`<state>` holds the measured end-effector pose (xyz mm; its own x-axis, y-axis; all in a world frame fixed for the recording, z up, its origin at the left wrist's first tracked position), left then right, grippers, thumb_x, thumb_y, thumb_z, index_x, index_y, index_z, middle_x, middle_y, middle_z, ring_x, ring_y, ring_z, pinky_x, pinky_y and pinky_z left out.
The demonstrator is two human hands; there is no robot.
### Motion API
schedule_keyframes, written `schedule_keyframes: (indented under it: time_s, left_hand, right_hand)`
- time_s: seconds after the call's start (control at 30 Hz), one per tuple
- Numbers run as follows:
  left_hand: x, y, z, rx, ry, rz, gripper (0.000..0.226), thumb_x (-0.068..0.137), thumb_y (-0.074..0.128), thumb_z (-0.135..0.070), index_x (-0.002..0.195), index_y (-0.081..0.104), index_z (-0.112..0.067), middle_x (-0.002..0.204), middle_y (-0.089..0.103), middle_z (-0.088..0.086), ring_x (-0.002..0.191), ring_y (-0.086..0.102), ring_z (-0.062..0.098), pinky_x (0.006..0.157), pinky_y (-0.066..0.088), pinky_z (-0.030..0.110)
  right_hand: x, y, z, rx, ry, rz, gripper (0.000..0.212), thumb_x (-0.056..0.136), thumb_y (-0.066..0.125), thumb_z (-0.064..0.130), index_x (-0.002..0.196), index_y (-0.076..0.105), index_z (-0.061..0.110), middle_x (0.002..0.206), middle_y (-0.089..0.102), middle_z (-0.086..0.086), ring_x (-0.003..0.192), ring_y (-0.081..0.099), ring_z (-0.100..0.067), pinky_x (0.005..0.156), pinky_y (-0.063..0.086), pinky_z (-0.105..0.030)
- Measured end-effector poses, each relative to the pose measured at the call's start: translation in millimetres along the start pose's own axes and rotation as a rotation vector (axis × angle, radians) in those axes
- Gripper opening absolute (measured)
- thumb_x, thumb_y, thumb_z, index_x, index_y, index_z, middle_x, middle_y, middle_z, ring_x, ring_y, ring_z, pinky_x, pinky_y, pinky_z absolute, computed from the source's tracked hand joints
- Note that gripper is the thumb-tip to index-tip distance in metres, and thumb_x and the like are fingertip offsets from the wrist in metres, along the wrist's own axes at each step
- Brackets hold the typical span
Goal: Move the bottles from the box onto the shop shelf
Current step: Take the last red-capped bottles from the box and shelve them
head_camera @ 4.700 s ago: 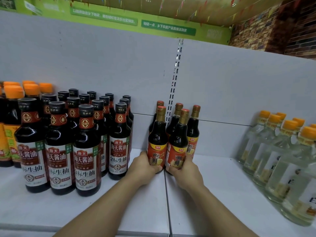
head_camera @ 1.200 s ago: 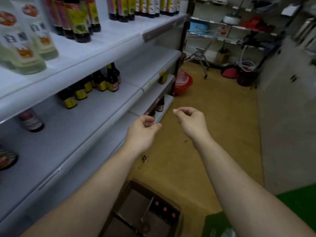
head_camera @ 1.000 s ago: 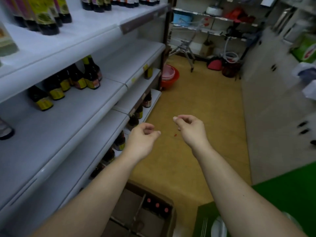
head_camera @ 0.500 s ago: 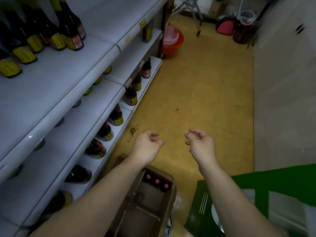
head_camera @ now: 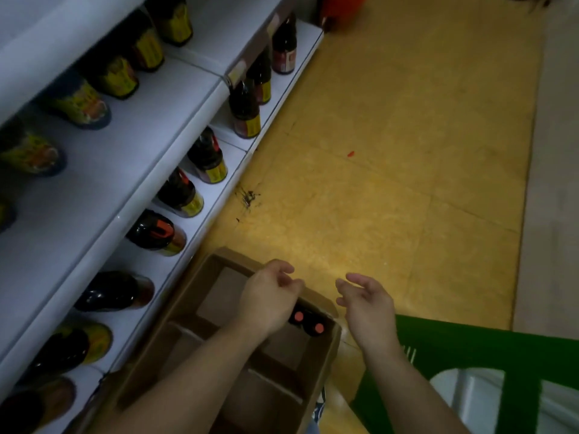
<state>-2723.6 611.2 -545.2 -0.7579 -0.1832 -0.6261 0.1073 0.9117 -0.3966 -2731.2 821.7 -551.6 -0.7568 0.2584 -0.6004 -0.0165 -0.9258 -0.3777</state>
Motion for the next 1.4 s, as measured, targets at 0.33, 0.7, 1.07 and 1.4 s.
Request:
schedule_keyframes:
  time_s: [0.33, 0.7, 1.07, 1.4]
  left_hand:
    - [96.1, 70.0, 142.8, 0.138, -0.138, 0.078, 0.029, 0.098, 0.064, -0.04, 0.125, 0.061, -0.031, 0.115, 0.067, -0.008, 0.105, 0.063, 0.015, 0.089, 0.052, 0.032]
    - [178.9, 153.6, 248.6, 0.337, -0.136, 0.162, 0.062, 0.097, 0.063, -0.035, 0.153, 0.037, -0.038, 0.14, 0.059, 0.0, 0.125, 0.057, 0.026, 0.099, 0.051, 0.041]
    - [208.8, 177.4, 271.2, 0.477, -0.018, 0.125, 0.032, 0.099, 0.059, -0.03, 0.129, 0.054, -0.036, 0.121, 0.064, -0.004, 0.107, 0.061, 0.023, 0.079, 0.05, 0.034]
    - [211.4, 172.0, 259.2, 0.555, 0.06, 0.059, 0.012, 0.103, 0.054, -0.026, 0.114, 0.054, -0.021, 0.107, 0.066, 0.008, 0.098, 0.063, 0.029, 0.07, 0.04, 0.035]
  right_hand:
    - [78.6, 83.2, -165.1, -0.205, 0.15, 0.056, 0.016, 0.095, 0.072, 0.025, 0.11, 0.067, 0.025, 0.086, 0.072, 0.011, 0.084, 0.07, -0.014, 0.071, 0.057, -0.032]
    - [150.2, 142.6, -272.8, -0.52, 0.142, 0.185, 0.043, 0.101, 0.059, 0.03, 0.143, 0.048, 0.029, 0.114, 0.07, 0.003, 0.1, 0.066, -0.017, 0.075, 0.043, -0.019]
    - [176.1, 181.1, -301.5, -0.611, 0.09, 0.214, 0.059, 0.098, 0.062, 0.02, 0.154, 0.042, 0.025, 0.127, 0.068, -0.004, 0.112, 0.066, -0.024, 0.087, 0.055, -0.033]
    - [183.2, 179.8, -285.8, -0.761, 0.001, 0.095, 0.036, 0.099, 0.061, 0.029, 0.134, 0.06, 0.022, 0.111, 0.071, -0.002, 0.101, 0.068, -0.023, 0.083, 0.058, -0.037]
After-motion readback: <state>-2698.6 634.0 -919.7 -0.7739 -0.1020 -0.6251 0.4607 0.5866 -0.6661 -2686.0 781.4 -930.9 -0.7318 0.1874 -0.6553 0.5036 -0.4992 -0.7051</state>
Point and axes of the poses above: each hand's wrist, its own x-axis towards the middle knuckle, its own y-axis out of the palm, z = x × y, the point moved 9 cm from there along x, towards the middle knuckle
